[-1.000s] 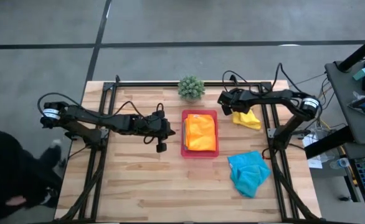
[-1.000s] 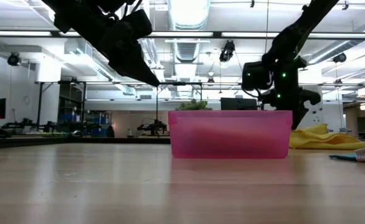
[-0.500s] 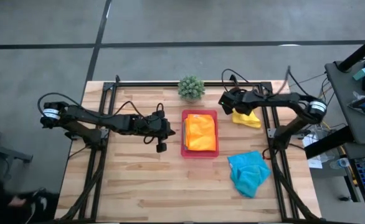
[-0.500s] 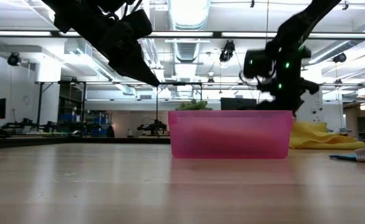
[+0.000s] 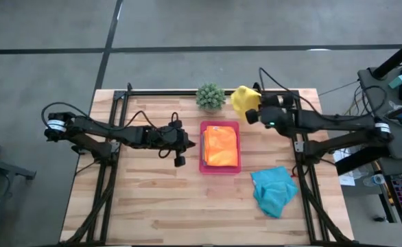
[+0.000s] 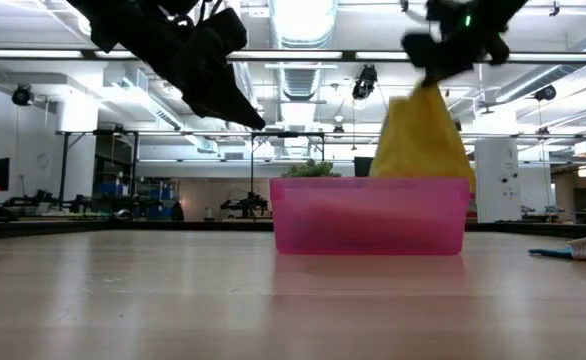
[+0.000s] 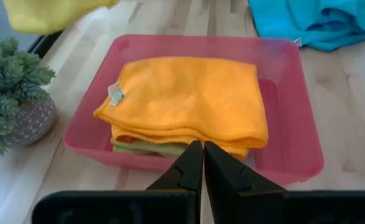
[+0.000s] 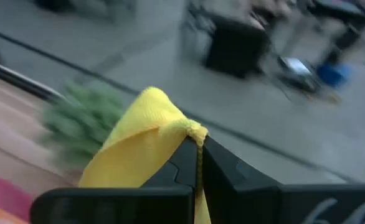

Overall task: Fold microfiber towels
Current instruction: Fold the yellow towel

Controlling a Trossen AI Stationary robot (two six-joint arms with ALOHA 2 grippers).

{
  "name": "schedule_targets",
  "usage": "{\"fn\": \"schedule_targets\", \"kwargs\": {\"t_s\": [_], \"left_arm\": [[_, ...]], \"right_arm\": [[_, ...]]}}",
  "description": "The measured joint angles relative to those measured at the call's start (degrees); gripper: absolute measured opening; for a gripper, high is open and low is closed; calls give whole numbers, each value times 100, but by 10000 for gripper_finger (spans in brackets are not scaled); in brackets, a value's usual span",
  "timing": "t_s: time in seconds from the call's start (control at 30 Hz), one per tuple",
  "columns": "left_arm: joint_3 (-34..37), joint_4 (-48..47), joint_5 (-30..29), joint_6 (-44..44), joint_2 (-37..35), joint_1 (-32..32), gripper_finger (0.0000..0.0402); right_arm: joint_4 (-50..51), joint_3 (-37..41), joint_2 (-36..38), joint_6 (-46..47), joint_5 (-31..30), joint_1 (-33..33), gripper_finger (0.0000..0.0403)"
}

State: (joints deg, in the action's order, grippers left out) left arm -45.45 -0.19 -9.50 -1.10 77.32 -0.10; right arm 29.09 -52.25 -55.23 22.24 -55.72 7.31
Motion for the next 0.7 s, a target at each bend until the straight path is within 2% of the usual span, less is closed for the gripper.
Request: {"fn": "schedule_targets", "kwargs": {"t_s": [0.1,0.17,0.27,0.37,0.43,0.57,0.7], "left_arm": [[0,84,0,0,0,0,2],[0,170,0,-2,2,0,2],[-32,269,0,-7,2,0,2],[-66,608,0,-7,-1,0,2],[-63,907,0,-7,-2,2,2],[-59,1448,0,-23,-4,8,9],[-36,1572,1,-161,-4,9,48]], "right_arm": [[-983,0,264,-976,126,-303,9],[-1572,0,365,-1537,428,-444,9],[-2285,-2,429,-1977,1315,-558,9],[-2799,-4,333,-2063,2300,-573,9],[-3104,-4,161,-2064,2729,-573,9],[-3696,-4,-339,-2079,3068,-573,8],[-4263,-4,-851,-2101,3070,-571,9]]}}
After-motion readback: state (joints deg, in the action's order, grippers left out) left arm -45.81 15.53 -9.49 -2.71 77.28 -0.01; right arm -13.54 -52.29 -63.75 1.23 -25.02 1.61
